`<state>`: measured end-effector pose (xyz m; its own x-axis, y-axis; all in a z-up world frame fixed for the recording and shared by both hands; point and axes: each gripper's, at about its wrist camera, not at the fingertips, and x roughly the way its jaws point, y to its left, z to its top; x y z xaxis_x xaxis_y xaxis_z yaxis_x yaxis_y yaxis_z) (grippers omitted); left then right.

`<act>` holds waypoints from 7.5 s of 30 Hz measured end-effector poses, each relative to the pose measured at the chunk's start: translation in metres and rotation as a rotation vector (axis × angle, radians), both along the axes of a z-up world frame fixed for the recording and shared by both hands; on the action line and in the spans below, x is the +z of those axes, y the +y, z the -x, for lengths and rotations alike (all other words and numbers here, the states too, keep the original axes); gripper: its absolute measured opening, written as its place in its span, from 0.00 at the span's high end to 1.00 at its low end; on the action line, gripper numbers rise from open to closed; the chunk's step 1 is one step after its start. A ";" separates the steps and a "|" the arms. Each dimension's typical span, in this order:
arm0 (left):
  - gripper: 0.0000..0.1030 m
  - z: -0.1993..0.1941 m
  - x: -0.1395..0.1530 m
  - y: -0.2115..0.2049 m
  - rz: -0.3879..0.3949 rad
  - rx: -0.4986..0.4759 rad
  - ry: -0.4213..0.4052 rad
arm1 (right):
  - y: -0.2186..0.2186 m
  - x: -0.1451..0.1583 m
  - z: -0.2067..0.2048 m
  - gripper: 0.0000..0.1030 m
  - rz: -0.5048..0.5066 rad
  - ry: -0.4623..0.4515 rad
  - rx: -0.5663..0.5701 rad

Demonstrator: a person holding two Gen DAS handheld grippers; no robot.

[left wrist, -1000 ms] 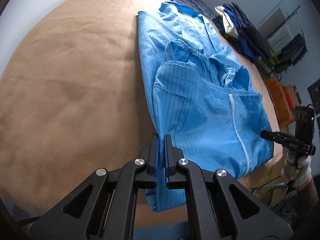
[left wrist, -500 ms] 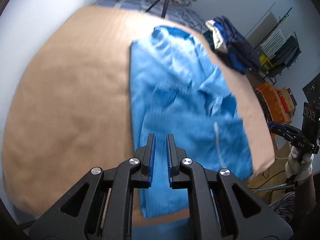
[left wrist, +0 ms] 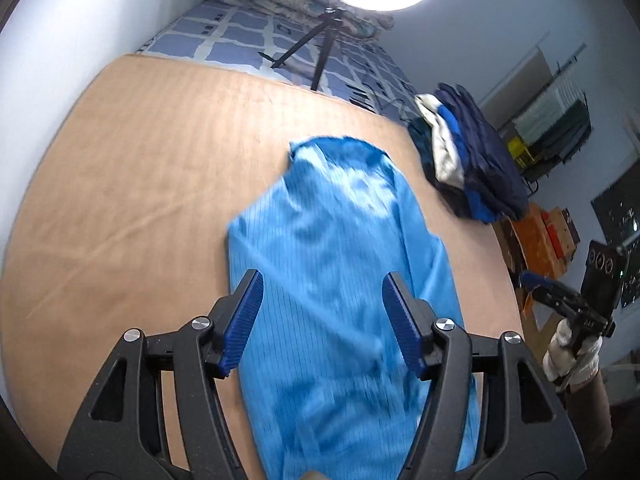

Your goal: Fold large clothes

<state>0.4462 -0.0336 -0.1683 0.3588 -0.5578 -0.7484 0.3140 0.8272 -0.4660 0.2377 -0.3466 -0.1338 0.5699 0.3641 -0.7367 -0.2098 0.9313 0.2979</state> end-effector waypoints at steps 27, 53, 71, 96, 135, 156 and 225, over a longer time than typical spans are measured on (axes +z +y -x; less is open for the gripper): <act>0.87 -0.168 -0.108 -0.136 -0.120 -0.157 0.129 | -0.016 -0.144 -0.258 0.62 -0.220 0.238 -0.073; 0.96 0.003 0.060 -0.087 -0.080 -0.202 -0.148 | 0.074 0.019 -0.116 0.98 0.020 -0.011 0.058; 0.96 0.215 0.041 -0.033 -0.055 -0.237 -0.186 | 0.133 0.008 0.105 0.99 0.086 -0.101 0.117; 0.44 0.278 0.002 0.072 -0.016 -0.158 -0.053 | 0.101 -0.055 0.227 0.49 0.035 0.029 0.193; 1.00 0.214 -0.065 0.099 0.075 0.027 0.184 | -0.037 -0.115 0.149 0.36 -0.691 0.156 -0.148; 1.00 0.210 -0.076 0.051 -0.047 -0.059 0.150 | 0.004 -0.092 0.074 0.96 -0.093 0.062 -0.168; 0.96 0.339 -0.003 -0.010 -0.147 -0.383 -0.164 | 0.110 -0.059 0.146 0.59 -0.045 0.133 0.163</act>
<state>0.1076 -0.0433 -0.1710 0.2676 -0.5658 -0.7800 0.6708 0.6904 -0.2707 0.0913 -0.2367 -0.1925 0.3997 0.4775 -0.7824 -0.3129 0.8734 0.3731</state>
